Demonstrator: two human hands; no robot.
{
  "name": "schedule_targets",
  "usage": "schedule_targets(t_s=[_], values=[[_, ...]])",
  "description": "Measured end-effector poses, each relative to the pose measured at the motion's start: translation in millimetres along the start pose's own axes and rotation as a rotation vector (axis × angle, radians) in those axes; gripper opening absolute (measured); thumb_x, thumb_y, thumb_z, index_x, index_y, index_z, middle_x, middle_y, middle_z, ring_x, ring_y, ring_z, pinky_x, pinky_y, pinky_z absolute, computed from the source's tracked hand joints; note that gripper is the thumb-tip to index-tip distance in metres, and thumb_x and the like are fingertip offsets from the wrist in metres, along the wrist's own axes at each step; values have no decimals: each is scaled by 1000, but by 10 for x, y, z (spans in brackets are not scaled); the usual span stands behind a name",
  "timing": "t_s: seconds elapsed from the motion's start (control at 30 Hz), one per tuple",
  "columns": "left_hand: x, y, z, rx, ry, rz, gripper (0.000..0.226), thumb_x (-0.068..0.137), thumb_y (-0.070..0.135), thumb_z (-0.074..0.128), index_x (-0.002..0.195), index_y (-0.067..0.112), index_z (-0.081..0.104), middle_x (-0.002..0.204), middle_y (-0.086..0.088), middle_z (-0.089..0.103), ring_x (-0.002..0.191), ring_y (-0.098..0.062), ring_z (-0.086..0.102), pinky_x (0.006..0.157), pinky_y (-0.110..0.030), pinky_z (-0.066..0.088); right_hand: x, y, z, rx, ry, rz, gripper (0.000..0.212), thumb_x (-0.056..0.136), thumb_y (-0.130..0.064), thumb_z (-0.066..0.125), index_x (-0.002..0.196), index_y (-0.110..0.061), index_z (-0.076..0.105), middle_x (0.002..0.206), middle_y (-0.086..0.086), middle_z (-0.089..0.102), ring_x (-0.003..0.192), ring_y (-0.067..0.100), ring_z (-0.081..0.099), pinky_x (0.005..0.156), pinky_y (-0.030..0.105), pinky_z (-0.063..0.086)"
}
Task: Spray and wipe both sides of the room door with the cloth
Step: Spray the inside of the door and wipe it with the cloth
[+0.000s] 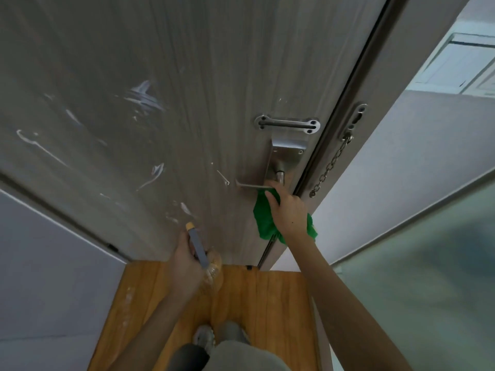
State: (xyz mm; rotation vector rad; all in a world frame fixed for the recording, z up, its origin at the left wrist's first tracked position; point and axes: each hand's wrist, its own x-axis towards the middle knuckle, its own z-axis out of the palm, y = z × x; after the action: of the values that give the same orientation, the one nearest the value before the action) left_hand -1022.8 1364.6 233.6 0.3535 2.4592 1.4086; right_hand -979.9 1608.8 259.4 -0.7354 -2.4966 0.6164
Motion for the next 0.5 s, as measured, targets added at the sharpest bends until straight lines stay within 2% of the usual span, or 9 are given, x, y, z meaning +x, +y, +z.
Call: schedule_targets(t_s=[0.1, 0.17, 0.23, 0.3, 0.4, 0.5], values=[[-131, -80, -43, -38, 46, 26, 50, 77, 36, 70, 119, 17, 52, 81, 6, 61, 72, -17, 63, 67, -42, 56, -150, -72, 46, 35, -45, 71, 49, 99, -37, 48, 145, -24, 39, 79, 4, 63, 61, 19, 59, 56, 30, 50], [-235, -126, -106, -19, 83, 39, 46, 79, 28, 77, 116, 24, 50, 78, 5, 62, 68, -12, 62, 63, -38, 54, -279, -146, 85, 74, -76, 114, 55, 98, -41, 47, 148, -26, 30, 83, 3, 62, 65, 18, 60, 57, 28, 50], [-330, -195, -180, -13, 98, 36, 46, 81, 20, 76, 116, 27, 47, 82, 1, 64, 72, -13, 63, 65, -38, 53, -428, -252, 115, 67, -81, 116, 53, 97, -42, 47, 145, -22, 35, 81, 4, 62, 64, 19, 59, 54, 27, 46], [-435, -298, -276, -9, 105, 31, 47, 82, 21, 76, 116, 29, 46, 86, -1, 64, 76, -17, 64, 66, -37, 53, -625, -377, 128, 51, -86, 101, 47, 97, -42, 48, 137, -18, 45, 81, 6, 65, 67, 23, 63, 54, 30, 48], [-575, -486, -456, -7, 100, 55, 48, 81, 19, 76, 121, 22, 49, 87, 0, 62, 81, -19, 63, 63, -22, 47, -971, -574, 139, 64, -109, 98, 39, 97, -41, 48, 128, -17, 54, 91, 8, 69, 75, 24, 65, 62, 37, 56], [-722, -676, -689, 41, 69, 150, 47, 80, 14, 77, 119, 19, 51, 77, 3, 59, 70, -13, 61, 60, -10, 41, -1372, -788, 221, 63, -115, 82, 31, 97, -35, 52, 120, -15, 59, 91, 7, 70, 73, 21, 65, 59, 29, 50]])
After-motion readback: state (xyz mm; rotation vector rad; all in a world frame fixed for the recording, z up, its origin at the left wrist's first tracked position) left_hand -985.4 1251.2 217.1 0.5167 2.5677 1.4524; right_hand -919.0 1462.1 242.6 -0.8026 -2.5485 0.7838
